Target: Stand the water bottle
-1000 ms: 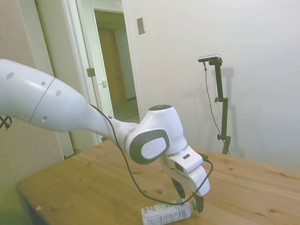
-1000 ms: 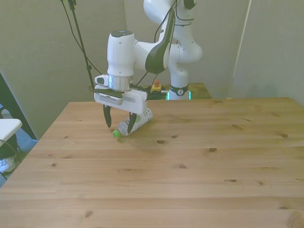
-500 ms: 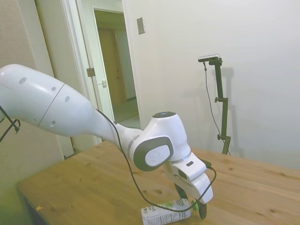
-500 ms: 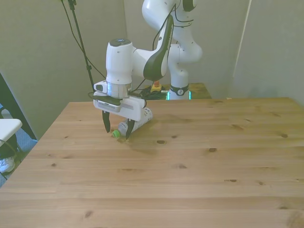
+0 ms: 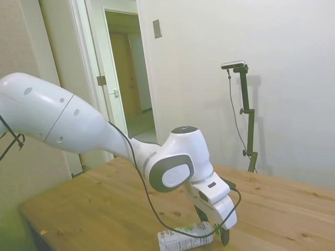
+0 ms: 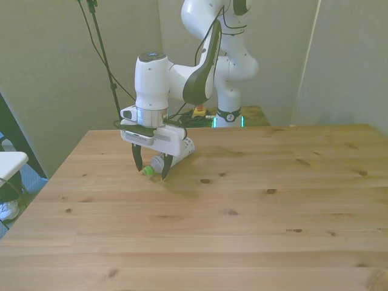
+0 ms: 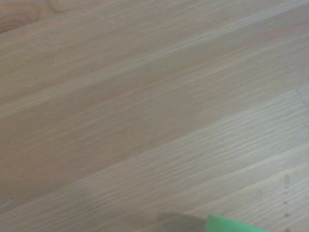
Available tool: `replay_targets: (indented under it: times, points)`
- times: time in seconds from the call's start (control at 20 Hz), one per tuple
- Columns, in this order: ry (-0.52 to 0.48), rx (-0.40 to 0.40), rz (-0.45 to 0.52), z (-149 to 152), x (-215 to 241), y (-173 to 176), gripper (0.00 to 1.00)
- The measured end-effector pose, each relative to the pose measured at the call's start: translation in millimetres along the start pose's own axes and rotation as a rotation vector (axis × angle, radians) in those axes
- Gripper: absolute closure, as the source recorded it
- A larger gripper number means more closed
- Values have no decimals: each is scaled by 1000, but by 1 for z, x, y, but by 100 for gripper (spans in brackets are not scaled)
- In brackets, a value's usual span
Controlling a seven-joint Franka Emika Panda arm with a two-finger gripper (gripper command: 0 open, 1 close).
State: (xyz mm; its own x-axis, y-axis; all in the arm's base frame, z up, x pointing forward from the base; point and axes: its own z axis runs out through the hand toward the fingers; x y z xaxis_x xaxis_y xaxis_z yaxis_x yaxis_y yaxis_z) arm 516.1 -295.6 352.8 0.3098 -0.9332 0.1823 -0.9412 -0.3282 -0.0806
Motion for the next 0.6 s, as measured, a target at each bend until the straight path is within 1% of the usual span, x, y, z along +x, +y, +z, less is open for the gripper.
replay_targets:
  times: [0.6]
  points:
    - [-22,14,-8,3,-3,-2,100]
